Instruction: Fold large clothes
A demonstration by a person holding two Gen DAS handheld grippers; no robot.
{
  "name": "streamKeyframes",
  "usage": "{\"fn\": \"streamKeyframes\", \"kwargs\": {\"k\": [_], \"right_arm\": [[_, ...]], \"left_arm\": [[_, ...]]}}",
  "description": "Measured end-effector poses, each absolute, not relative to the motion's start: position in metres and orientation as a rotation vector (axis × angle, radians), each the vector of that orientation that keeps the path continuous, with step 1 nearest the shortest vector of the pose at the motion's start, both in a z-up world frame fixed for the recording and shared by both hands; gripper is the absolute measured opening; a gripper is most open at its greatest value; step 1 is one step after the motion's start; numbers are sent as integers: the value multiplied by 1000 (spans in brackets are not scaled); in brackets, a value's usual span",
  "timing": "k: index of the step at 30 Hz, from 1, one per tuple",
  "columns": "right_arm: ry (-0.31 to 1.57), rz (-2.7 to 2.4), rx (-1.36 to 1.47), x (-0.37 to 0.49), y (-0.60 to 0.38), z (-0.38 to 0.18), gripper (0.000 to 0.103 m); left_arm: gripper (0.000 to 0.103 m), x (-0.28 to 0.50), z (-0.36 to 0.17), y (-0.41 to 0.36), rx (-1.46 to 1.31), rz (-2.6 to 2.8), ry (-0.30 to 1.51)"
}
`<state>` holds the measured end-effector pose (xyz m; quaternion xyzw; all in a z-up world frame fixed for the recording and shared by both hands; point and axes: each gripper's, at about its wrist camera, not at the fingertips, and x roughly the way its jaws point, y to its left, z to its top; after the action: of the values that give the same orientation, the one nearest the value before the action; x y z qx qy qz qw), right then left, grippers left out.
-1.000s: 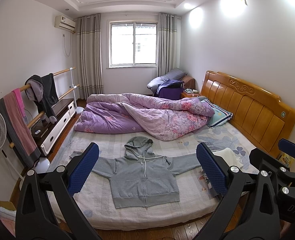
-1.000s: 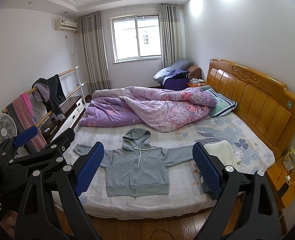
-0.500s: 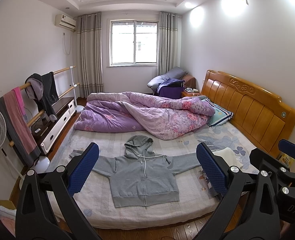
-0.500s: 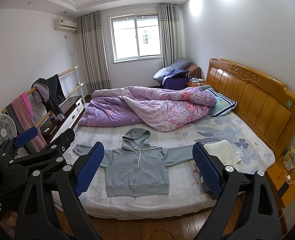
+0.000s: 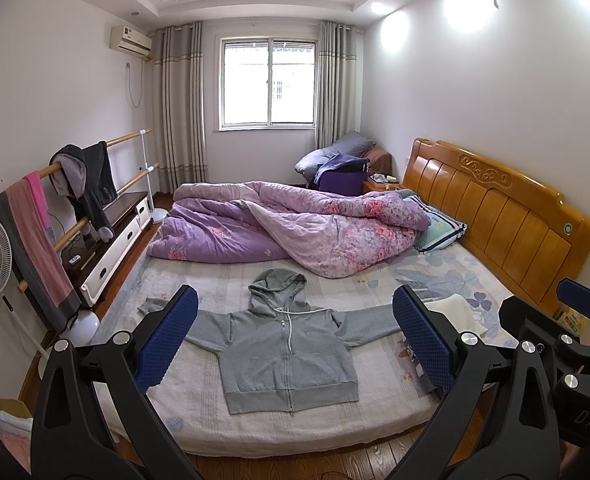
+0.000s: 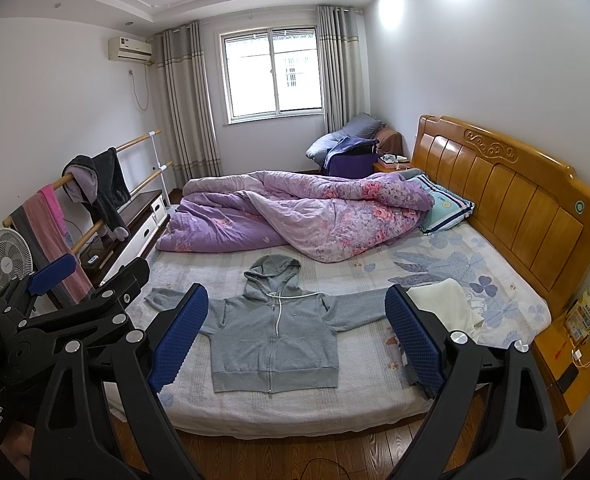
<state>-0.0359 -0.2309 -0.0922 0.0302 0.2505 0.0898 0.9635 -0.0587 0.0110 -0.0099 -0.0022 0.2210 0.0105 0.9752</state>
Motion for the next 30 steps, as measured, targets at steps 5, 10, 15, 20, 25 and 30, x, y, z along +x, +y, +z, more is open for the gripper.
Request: {"fn": "streamKeyframes", "kwargs": {"k": [5,10,15,20,25,30], "right_arm": [[509,184,63,-35,-232,-92,87],[509,184,62,-34,-232,-92,87],[511,183,63,-34,-232,-92,87],[512,182,64,-33,-231,-91,87],[512,183,64,-33,-231,-91,87],[513,183,64,-32,-232,-91,87]], "left_arm": [[98,-58,-8,11,-5,21,447],[98,-58,-9,12,-6,20,449],[98,-58,-8,12,-4,21,448],[98,-57,-7,12,-5,20,448],[98,-56,-6,12,-5,19,449],[98,-56,-5,12,-5,19,450]]}}
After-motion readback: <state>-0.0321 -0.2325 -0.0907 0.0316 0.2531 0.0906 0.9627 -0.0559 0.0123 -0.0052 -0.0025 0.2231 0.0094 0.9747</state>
